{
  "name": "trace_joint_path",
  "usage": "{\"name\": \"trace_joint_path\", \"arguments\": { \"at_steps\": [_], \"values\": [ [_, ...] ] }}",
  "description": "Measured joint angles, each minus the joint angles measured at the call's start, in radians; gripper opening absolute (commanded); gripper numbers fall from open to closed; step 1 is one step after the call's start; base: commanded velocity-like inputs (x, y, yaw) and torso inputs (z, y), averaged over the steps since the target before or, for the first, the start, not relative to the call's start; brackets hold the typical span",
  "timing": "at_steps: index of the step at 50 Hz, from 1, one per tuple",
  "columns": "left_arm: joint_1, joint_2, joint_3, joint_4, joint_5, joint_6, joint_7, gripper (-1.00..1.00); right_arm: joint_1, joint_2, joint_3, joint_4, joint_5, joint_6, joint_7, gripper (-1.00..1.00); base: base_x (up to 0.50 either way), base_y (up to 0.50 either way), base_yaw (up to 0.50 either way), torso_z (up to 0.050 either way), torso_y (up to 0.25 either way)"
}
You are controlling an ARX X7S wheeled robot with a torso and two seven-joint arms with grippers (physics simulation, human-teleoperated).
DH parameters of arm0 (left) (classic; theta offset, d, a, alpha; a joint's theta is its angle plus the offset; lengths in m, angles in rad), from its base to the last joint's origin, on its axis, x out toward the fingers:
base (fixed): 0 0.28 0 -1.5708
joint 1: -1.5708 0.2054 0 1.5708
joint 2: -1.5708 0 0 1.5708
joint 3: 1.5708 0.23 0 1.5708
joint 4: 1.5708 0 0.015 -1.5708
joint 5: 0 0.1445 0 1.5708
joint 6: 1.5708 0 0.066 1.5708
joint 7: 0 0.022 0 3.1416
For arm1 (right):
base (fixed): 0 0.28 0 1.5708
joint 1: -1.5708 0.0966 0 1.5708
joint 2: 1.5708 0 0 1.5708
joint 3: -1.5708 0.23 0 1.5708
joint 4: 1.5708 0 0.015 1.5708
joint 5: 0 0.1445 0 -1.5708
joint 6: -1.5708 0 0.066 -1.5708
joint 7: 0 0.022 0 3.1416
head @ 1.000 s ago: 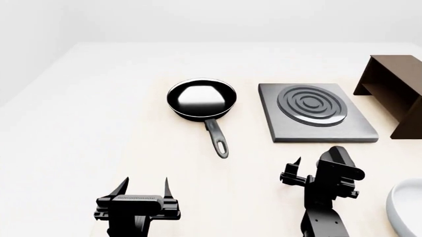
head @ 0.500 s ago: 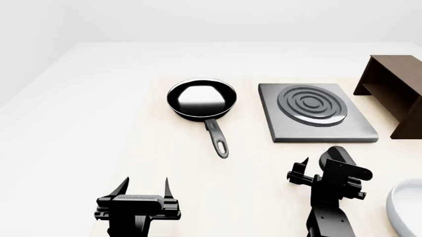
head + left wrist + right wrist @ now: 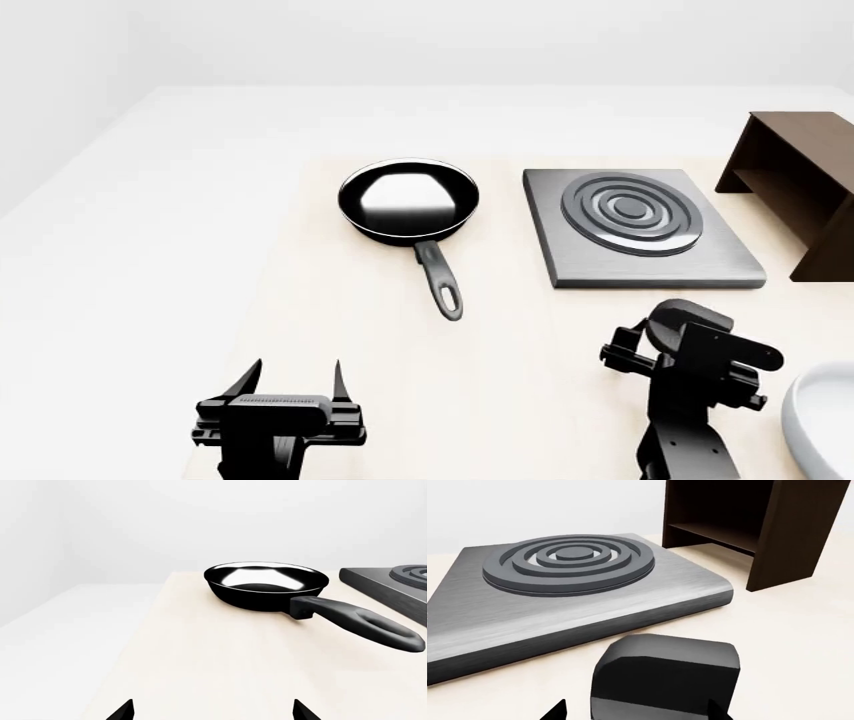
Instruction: Turn on the stove.
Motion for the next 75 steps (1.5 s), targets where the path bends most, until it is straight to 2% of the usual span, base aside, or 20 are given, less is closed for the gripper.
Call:
{"name": "trace_joint_path", "arguments": {
  "at_steps": [13,38,56,62,75],
  "values": [
    [-0.001,-0.004,0.007,0.002,-0.004,-0.001,-0.005,1.0,-0.008,0.002,-0.006,-0.048,-0.003,0.026,0.014,1.0,0.0,0.0,0.0,0.0,0.0],
    [-0.001,-0.011,0.018,0.007,-0.011,0.002,-0.013,1.0,0.129,-0.01,-0.002,0.203,-0.004,-0.075,-0.035,1.0,0.0,0.0,0.0,0.0,0.0],
    [-0.004,-0.014,0.027,0.001,-0.015,0.006,-0.018,1.0,0.151,-0.012,-0.002,0.23,-0.006,-0.075,-0.033,1.0,0.0,0.0,0.0,0.0,0.0],
    [-0.004,-0.017,0.029,0.002,-0.017,0.007,-0.02,1.0,0.098,-0.007,-0.008,0.099,-0.003,-0.019,-0.01,1.0,0.0,0.0,0.0,0.0,0.0],
    [-0.001,-0.023,0.033,0.013,-0.022,0.004,-0.025,1.0,-0.135,0.026,-0.042,-0.478,0.009,0.186,0.077,1.0,0.0,0.0,0.0,0.0,0.0]
  ]
}}
